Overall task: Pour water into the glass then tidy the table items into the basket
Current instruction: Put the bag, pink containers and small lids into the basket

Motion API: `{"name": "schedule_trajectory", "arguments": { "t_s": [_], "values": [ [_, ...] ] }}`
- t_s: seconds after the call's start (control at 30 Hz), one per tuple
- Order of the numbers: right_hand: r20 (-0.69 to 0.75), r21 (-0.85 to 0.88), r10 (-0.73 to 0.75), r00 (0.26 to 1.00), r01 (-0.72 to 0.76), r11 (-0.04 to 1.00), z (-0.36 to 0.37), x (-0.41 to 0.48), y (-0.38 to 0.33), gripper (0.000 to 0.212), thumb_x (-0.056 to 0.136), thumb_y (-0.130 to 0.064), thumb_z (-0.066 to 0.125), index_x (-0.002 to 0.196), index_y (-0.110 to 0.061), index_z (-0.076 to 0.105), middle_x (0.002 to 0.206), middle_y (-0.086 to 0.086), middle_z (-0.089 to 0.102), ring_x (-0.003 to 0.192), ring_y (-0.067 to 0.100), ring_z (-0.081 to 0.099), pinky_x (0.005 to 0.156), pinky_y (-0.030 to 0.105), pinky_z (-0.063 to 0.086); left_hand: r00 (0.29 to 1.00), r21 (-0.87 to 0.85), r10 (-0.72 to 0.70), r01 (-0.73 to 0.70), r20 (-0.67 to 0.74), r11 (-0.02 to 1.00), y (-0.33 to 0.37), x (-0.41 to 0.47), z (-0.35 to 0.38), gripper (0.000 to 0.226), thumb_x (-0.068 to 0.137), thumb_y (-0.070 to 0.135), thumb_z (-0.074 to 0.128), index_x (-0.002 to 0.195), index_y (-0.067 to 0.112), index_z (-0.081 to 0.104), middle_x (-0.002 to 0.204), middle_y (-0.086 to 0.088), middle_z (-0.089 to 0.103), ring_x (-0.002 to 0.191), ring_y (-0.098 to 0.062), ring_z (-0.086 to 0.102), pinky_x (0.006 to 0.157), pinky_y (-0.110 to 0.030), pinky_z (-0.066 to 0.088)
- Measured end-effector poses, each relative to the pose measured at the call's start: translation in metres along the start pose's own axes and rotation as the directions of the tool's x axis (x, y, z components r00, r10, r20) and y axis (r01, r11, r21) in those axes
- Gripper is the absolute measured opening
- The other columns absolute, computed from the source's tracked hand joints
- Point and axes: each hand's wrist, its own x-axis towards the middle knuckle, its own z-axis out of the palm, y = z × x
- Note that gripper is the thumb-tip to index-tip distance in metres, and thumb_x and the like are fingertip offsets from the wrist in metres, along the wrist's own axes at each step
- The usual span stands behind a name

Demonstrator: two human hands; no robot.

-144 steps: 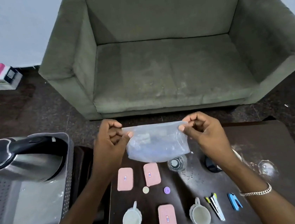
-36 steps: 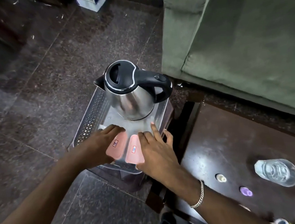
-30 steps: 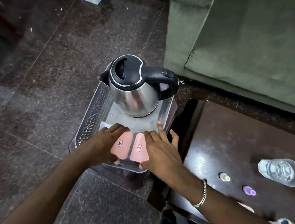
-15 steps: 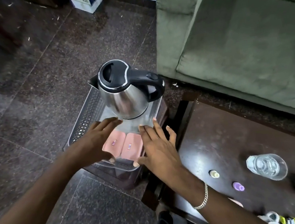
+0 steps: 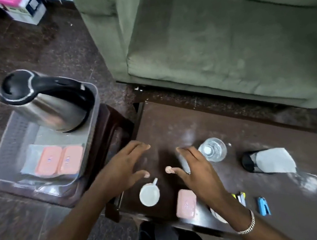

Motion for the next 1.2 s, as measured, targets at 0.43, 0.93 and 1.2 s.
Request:
{"name": "schedule_trajectory", "arguments": {
  "t_s": [0.43, 0.93, 1.2],
  "values": [
    [0.115, 0.014, 0.23, 0.966, -0.233, 0.972, 0.029, -0.048, 0.132, 0.036, 0.092, -0.025, 0.071, 0.127, -0.018, 0.065, 0.119, 0.001, 0.061, 0.106, 0.025, 0.067, 0.088, 0.037, 0.053, 0.971, 0.141, -0.233, 0.223, 0.057, 0.965, 0.035, 0.054, 0.152, 0.039, 0.086, 0.019, 0.079, 0.122, 0.014, 0.066, 0.121, -0.004, 0.059, 0.097, -0.036, 0.07, 0.085, -0.045, 0.057],
    [-0.111, 0.201, 0.162, 0.981, -0.138, 0.97, 0.053, -0.05, 0.109, 0.017, 0.089, -0.017, 0.074, 0.105, -0.023, 0.073, 0.094, -0.015, 0.056, 0.077, -0.004, 0.057, 0.074, 0.009, 0.043, 0.972, -0.074, -0.187, 0.178, -0.143, 0.981, 0.033, 0.038, 0.155, 0.012, 0.086, 0.008, 0.075, 0.097, 0.013, 0.071, 0.091, 0.001, 0.062, 0.076, -0.023, 0.065, 0.075, -0.042, 0.055],
    [-0.164, 0.358, 0.06, 0.985, 0.003, 0.934, 0.018, 0.005, -0.023, 0.015, 0.089, -0.024, 0.076, 0.103, -0.027, 0.075, 0.095, -0.012, 0.066, 0.088, 0.006, 0.066, 0.083, 0.027, 0.052, 0.871, -0.145, -0.238, 0.194, -0.43, 0.97, 0.021, -0.009, 0.006, 0.017, 0.084, 0.013, 0.083, 0.094, 0.017, 0.07, 0.084, 0.005, 0.065, 0.073, -0.01, 0.06, 0.072, -0.026, 0.048]
  ]
}}
